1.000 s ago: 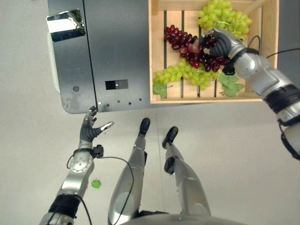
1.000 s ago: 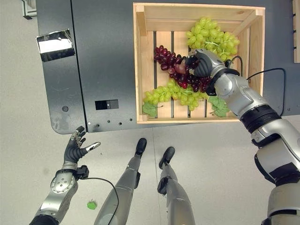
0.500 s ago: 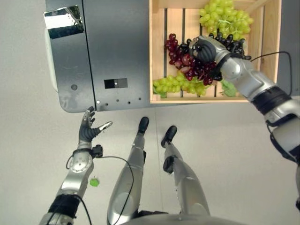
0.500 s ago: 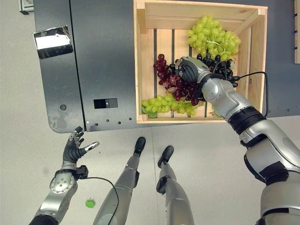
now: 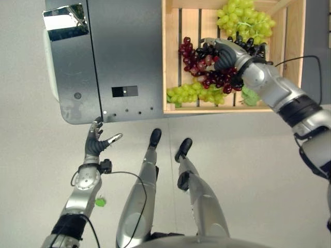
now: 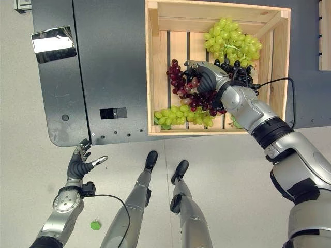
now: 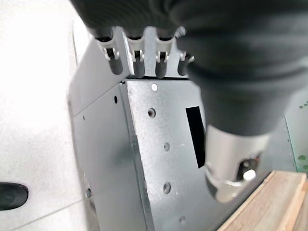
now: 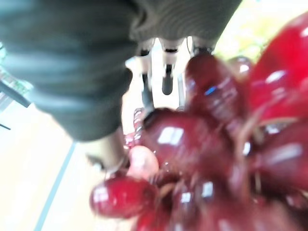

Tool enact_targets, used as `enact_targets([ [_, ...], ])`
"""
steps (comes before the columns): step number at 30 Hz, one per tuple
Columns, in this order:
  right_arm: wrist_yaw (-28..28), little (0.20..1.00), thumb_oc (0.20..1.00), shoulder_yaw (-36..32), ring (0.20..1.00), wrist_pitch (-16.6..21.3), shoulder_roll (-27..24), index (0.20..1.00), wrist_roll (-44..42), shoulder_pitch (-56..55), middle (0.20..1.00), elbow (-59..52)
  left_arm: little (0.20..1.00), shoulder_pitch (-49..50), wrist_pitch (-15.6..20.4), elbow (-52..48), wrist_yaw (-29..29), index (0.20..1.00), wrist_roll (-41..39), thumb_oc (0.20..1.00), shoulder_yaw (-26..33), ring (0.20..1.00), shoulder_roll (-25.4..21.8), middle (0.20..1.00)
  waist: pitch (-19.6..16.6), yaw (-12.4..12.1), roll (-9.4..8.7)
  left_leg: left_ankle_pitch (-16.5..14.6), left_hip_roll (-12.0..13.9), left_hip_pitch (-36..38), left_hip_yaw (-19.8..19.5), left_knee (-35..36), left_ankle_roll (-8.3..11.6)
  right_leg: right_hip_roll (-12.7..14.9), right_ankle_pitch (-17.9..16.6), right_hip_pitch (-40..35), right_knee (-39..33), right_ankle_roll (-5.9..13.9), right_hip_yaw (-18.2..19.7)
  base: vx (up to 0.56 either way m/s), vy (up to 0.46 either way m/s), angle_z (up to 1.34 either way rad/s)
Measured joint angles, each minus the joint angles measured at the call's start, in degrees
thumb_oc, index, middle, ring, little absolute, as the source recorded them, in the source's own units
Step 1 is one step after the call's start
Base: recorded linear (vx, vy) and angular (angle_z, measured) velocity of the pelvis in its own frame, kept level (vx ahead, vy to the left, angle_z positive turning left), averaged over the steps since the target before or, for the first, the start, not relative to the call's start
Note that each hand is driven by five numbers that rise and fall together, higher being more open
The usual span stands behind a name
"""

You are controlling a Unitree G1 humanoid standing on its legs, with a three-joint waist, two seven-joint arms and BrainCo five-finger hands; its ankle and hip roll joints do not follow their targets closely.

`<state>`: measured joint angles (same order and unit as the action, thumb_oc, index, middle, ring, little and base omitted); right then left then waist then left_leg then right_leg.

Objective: Pick up the fruits from the basket on one side to the basket on the other side

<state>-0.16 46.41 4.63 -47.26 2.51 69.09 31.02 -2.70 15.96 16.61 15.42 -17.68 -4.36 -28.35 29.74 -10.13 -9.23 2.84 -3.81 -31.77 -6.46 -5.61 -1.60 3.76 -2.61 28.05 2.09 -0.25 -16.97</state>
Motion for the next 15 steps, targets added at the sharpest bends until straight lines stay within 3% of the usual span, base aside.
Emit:
enact_targets([
  [15,3.5,1.000,1.000,-1.1,1.000,0.8,-10.4,1.000,-3.3,-10.0,1.000,-16.7,1.000,0.3,-0.1,0.0,-0.1,1.000,0.2,1.000,1.1,1.000,-0.5,1.000,-0.2,1.7,-0.67,0.0,0.1,-0.1,0.2,0.0,0.00,-0.2,-0.4,0.0,-0.3,0.02,0.6,0.00,-0.003,0.00],
])
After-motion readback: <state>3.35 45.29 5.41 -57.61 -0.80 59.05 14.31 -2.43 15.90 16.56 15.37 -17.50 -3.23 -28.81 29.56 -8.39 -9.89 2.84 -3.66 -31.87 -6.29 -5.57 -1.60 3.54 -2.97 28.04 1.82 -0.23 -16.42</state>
